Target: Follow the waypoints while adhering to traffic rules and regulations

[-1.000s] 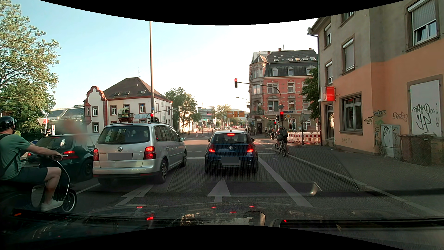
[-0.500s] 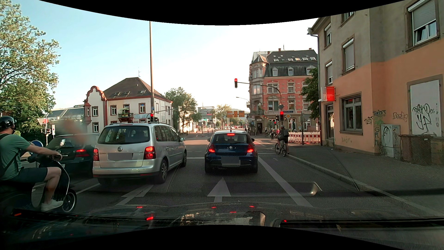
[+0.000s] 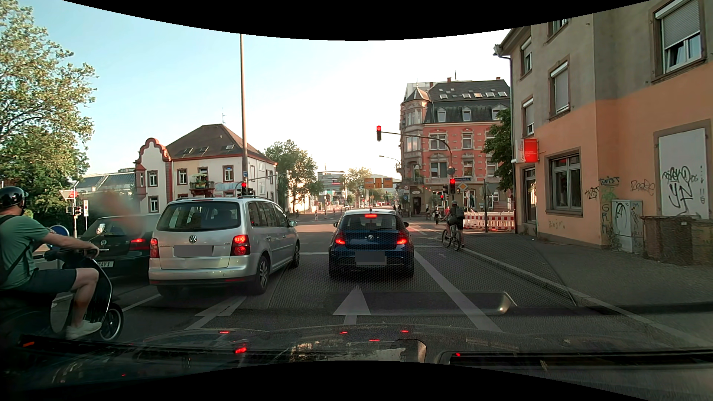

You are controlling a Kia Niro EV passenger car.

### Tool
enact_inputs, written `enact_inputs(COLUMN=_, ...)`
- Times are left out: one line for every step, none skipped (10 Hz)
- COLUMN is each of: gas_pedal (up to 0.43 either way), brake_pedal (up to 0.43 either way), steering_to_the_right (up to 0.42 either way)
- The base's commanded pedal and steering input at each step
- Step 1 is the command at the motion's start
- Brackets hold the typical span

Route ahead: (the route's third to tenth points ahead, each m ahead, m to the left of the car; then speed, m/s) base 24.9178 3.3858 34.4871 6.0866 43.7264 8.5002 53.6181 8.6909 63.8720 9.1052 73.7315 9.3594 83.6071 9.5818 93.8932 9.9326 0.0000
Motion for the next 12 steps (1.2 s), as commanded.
enact_inputs(gas_pedal=0.0, brake_pedal=0.232, steering_to_the_right=-0.017)
enact_inputs(gas_pedal=0.0, brake_pedal=0.232, steering_to_the_right=-0.017)
enact_inputs(gas_pedal=0.0, brake_pedal=0.232, steering_to_the_right=-0.017)
enact_inputs(gas_pedal=0.0, brake_pedal=0.232, steering_to_the_right=-0.017)
enact_inputs(gas_pedal=0.0, brake_pedal=0.232, steering_to_the_right=-0.017)
enact_inputs(gas_pedal=0.0, brake_pedal=0.232, steering_to_the_right=-0.017)
enact_inputs(gas_pedal=0.0, brake_pedal=0.232, steering_to_the_right=-0.017)
enact_inputs(gas_pedal=0.0, brake_pedal=0.232, steering_to_the_right=-0.017)
enact_inputs(gas_pedal=0.0, brake_pedal=0.232, steering_to_the_right=-0.017)
enact_inputs(gas_pedal=0.0, brake_pedal=0.232, steering_to_the_right=-0.017)
enact_inputs(gas_pedal=0.0, brake_pedal=0.232, steering_to_the_right=-0.017)
enact_inputs(gas_pedal=0.0, brake_pedal=0.232, steering_to_the_right=-0.017)
